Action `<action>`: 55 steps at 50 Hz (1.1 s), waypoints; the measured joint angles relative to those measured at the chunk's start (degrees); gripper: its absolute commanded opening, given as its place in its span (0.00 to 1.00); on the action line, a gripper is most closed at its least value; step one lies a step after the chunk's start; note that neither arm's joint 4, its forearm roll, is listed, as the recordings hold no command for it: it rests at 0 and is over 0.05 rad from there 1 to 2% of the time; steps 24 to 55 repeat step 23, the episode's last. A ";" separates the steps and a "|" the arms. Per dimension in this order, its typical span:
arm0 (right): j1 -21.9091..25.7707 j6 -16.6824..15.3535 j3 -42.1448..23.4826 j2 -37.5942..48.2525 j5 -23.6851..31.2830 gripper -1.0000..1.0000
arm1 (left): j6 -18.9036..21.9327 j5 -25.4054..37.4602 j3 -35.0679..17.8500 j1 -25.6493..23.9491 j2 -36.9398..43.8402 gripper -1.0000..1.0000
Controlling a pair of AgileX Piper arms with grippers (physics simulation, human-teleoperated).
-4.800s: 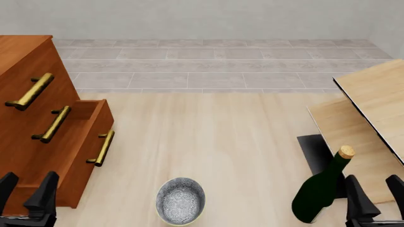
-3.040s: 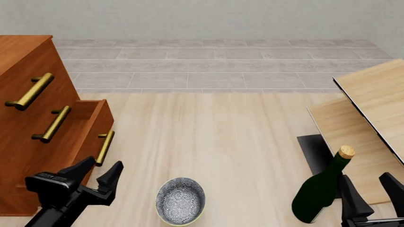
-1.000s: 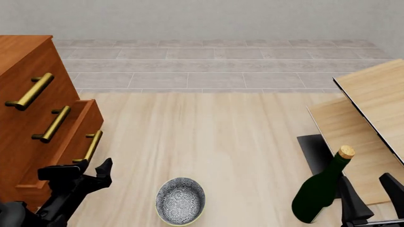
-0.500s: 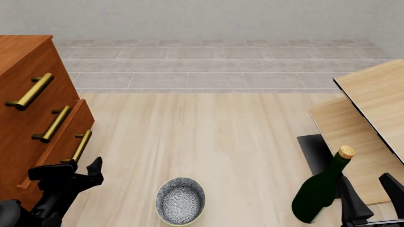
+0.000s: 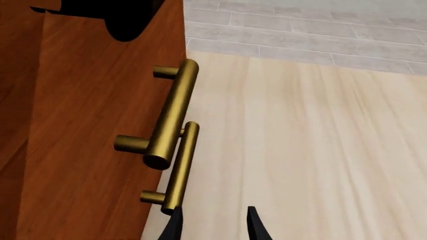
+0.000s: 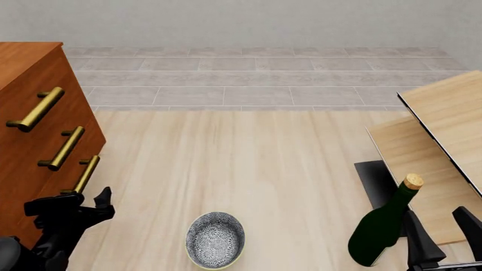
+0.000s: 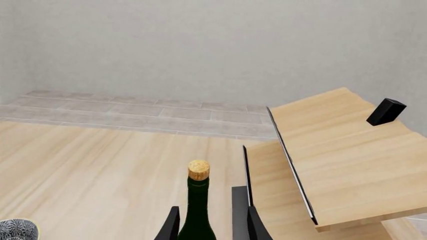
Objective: Close the bottom drawer of the cabinet.
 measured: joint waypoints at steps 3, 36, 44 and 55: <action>-0.01 -0.02 0.00 -0.03 0.02 1.00 | 0.13 0.00 -0.01 0.33 0.03 1.00; -0.04 -0.09 -0.01 -0.18 0.08 1.00 | 0.44 0.00 -0.01 1.44 0.07 1.00; -0.04 -0.09 -0.01 -0.18 0.08 1.00 | 0.44 0.00 -0.01 1.44 0.07 1.00; -0.04 -0.09 -0.01 -0.18 0.08 1.00 | 0.44 0.00 -0.01 1.44 0.07 1.00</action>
